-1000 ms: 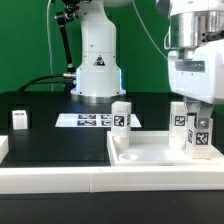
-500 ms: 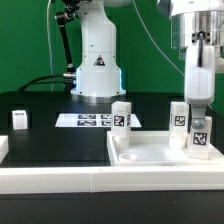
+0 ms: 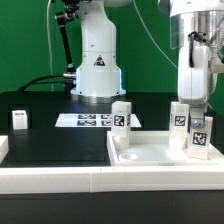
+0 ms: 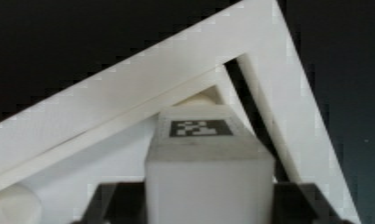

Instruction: Assemble square table

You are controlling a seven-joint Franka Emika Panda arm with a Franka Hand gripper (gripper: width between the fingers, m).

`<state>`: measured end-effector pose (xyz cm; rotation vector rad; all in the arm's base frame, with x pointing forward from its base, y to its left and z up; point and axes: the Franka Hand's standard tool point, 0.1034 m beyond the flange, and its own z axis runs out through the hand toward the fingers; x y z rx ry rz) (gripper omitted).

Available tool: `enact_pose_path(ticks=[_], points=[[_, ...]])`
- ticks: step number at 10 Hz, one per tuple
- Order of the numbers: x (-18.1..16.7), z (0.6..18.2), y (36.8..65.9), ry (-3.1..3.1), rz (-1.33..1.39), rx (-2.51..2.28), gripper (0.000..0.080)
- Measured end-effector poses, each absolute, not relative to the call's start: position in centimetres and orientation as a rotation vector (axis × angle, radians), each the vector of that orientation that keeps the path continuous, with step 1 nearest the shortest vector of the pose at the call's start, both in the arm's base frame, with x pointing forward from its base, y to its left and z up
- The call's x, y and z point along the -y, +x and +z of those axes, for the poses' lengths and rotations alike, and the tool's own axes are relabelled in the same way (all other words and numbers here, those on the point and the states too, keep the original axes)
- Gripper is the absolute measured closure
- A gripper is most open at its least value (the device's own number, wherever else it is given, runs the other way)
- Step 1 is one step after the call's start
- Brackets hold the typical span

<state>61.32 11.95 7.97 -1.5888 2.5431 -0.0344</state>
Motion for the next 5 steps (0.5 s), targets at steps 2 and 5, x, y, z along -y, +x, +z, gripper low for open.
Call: enact_pose_path(ticks=[2,5], points=[[-11.95,7.93,61.31,-1.665,-0.041,-2.496,0.0481],[-11.81,8.04,61.25,-1.992,-0.021,-2.282,0.0184]])
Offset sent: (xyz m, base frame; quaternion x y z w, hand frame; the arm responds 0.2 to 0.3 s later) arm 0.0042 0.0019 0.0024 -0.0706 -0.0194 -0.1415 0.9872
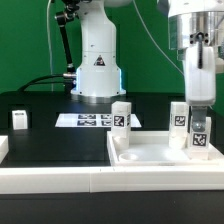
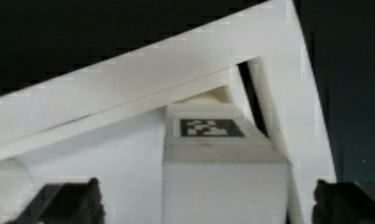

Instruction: Assemble square table

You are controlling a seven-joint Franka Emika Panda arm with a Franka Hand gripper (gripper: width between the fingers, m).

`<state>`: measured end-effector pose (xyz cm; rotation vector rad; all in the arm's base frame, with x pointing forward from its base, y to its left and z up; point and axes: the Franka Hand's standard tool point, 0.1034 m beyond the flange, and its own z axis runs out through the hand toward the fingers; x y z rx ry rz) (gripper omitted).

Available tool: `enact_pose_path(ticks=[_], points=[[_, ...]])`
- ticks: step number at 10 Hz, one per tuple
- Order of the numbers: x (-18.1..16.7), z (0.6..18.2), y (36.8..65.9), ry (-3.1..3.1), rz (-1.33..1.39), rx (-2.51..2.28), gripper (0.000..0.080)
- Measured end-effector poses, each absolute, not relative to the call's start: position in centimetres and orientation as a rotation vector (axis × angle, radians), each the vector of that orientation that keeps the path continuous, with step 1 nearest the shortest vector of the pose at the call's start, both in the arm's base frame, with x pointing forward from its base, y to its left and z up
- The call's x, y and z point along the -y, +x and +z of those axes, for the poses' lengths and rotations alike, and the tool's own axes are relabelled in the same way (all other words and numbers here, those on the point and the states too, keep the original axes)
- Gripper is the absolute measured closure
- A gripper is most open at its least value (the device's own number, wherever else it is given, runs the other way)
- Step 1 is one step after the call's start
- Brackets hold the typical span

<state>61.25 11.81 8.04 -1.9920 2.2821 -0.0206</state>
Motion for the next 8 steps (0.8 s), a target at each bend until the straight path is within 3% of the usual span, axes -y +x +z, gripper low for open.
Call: enact_pose_path(ticks=[2,8], points=[[-12.08,8.02,61.28,-2.182,-0.026,-2.112,0.0151],[-11.76,8.34,61.4,-2.698,-0.027,-1.538,0.0151]])
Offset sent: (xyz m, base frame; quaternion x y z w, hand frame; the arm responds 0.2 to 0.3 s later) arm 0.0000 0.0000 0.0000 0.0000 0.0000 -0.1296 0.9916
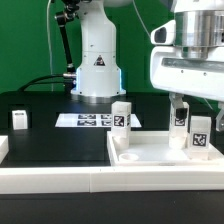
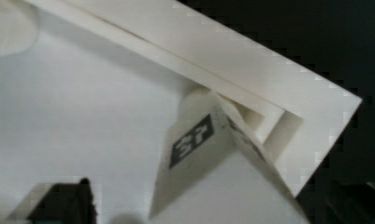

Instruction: Assemble square table

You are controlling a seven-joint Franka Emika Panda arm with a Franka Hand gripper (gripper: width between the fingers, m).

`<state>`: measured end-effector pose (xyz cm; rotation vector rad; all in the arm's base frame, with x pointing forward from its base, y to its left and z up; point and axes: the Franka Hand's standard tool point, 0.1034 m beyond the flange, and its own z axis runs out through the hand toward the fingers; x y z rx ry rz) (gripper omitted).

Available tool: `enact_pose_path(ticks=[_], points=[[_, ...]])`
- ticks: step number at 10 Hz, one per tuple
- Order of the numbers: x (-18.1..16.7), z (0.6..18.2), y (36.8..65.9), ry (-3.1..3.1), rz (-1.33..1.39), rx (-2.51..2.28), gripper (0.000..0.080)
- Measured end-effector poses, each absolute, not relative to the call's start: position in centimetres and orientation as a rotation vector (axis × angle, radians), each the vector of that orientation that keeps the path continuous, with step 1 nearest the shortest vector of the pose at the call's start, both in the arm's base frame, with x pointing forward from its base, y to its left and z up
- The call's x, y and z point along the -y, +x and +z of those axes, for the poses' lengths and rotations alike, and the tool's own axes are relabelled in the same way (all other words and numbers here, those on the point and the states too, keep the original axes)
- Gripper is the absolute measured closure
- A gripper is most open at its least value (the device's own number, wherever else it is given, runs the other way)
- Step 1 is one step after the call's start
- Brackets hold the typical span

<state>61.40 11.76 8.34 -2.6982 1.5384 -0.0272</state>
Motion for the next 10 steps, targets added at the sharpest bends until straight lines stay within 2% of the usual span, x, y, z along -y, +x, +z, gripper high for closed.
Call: enact_pose_path(ticks=[4,10], points=[[-11.2,8.08,61.79,-2.948,-0.061,-1.026,0.0151],[-11.02,7.98,61.79,-3.124,-0.077,-0.51,0.0151]])
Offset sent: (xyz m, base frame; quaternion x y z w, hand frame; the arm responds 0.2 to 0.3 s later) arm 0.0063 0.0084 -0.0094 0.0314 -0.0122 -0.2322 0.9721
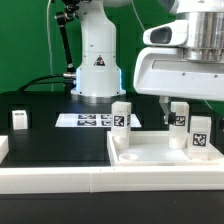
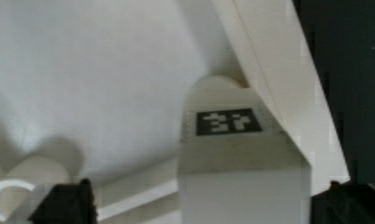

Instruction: Assemble square table

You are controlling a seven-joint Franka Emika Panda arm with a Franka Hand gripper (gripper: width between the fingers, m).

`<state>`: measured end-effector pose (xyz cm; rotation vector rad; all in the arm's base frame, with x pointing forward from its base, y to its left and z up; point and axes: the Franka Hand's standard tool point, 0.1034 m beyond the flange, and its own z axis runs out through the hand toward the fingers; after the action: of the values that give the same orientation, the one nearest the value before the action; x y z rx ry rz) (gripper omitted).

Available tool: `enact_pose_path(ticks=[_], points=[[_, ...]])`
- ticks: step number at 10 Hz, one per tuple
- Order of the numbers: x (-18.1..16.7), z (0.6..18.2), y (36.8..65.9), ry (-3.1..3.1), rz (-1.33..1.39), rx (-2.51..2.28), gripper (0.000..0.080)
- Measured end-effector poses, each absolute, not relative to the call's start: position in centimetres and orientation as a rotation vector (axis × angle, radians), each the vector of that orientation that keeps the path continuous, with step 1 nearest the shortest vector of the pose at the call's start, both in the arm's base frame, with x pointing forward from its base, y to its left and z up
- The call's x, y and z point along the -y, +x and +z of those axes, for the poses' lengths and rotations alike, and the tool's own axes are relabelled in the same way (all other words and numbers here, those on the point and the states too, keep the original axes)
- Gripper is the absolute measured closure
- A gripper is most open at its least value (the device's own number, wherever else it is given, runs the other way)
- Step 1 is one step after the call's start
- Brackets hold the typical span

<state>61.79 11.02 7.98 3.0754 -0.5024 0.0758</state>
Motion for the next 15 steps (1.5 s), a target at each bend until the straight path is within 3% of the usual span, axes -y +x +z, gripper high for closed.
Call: enact_pose_path(ticks=[1,3,4,5,11,15], points=[[-10.89,8.02,61.82,3.08,0.077,0.428,0.0151],[-10.83,8.04,61.85,3.078,0.078,0.447,0.0416],[-10.82,8.04,61.85,3.074,0.078,0.478,0.0416],[-10.78,8.09,61.92,3.074,0.082,0.479,0.0505],[-10.49,8.09,62.06,2.914,0.122,1.14,0.0505],[-10.72,8.08,61.96,2.612,0.205,1.869,0.0505]])
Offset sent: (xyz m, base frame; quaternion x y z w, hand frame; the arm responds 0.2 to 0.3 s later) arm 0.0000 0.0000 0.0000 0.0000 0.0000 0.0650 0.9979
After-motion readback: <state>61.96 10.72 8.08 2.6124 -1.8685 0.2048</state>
